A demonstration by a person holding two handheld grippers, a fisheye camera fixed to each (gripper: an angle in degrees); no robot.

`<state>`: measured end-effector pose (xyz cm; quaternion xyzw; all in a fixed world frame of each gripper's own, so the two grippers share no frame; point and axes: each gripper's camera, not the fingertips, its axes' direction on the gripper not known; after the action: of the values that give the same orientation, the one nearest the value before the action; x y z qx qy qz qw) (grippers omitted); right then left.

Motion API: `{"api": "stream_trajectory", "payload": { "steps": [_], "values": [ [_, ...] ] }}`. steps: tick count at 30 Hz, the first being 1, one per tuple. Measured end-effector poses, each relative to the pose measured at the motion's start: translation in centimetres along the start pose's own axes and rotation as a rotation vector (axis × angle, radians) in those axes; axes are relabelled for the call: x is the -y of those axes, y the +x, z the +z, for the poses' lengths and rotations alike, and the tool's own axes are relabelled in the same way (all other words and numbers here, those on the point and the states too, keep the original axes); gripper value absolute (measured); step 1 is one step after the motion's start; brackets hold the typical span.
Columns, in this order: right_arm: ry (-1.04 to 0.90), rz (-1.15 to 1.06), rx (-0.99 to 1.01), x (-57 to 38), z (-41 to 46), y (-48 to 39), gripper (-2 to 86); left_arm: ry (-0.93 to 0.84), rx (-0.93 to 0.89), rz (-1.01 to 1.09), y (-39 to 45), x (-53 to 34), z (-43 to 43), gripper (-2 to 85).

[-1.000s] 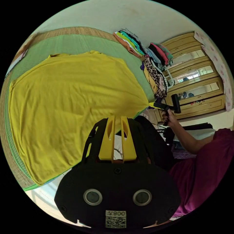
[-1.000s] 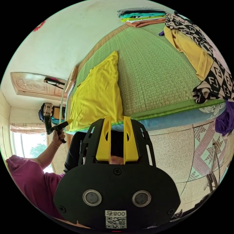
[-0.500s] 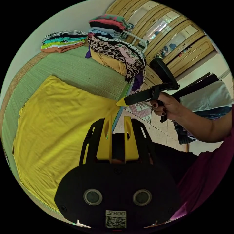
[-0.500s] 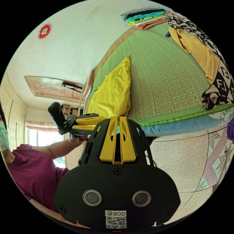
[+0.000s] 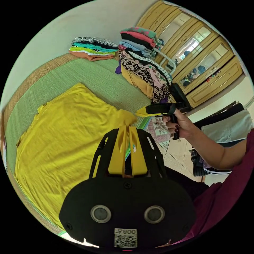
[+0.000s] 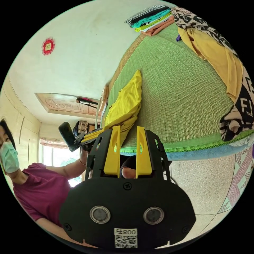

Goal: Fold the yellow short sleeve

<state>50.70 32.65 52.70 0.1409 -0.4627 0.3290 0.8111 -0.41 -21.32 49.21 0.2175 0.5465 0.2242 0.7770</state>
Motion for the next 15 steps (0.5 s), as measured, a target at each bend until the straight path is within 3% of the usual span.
{"api": "stream_trajectory", "payload": {
  "steps": [15],
  "values": [
    [-0.057, 0.109, 0.020, 14.3, 3.7, 2.3, 11.5, 0.025, -0.110, -0.035, 0.4, 0.0, 3.2, 1.4]
  ]
}}
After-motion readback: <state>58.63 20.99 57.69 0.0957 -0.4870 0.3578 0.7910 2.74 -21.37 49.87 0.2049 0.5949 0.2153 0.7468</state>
